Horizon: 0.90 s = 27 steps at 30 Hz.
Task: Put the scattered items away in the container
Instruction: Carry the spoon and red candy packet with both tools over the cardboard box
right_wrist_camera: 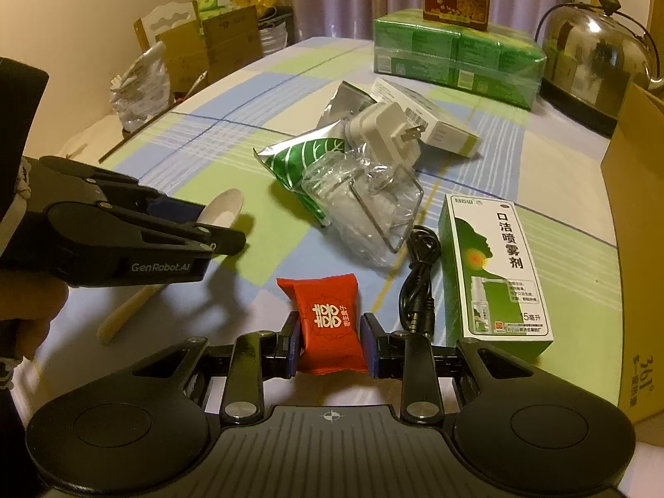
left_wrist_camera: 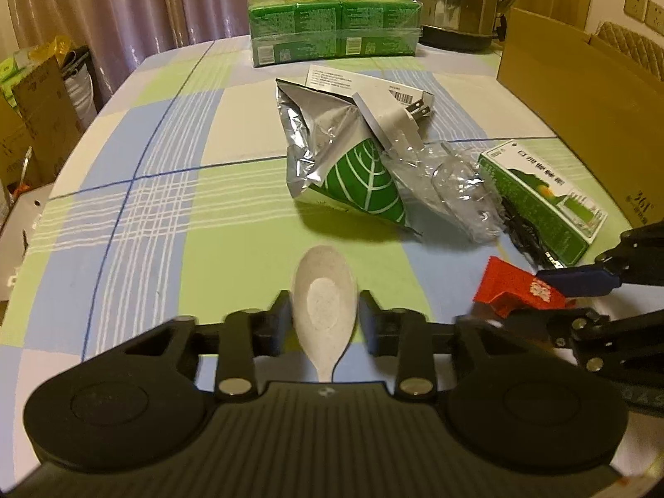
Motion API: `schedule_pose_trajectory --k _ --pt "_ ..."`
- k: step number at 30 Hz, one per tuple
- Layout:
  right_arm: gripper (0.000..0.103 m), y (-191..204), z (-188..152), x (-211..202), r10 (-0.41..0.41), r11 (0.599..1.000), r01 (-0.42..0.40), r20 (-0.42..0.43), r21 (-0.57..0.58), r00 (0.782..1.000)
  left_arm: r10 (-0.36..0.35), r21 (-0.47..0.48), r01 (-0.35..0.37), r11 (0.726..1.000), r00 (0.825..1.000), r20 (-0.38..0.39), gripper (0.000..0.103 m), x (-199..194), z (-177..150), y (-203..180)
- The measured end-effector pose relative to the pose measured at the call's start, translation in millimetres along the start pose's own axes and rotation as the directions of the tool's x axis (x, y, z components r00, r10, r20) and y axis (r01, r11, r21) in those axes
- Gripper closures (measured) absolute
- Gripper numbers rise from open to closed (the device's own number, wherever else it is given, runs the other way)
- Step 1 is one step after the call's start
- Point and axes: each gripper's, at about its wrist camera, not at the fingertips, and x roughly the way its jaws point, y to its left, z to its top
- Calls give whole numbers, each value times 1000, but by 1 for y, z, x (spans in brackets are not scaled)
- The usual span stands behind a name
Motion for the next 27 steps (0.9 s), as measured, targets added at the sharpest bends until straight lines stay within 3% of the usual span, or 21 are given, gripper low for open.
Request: schedule_pose_trajectory --k 9,27 --pt "76 -3 -4 -18 -9 999 9 18 35 1000 -7 -3 7 1000 999 35 76 -31 -9 -8" --pt "76 -16 -21 -79 -84 990 75 73 116 994 -84 36 81 996 992 92 76 -84 -7 -49"
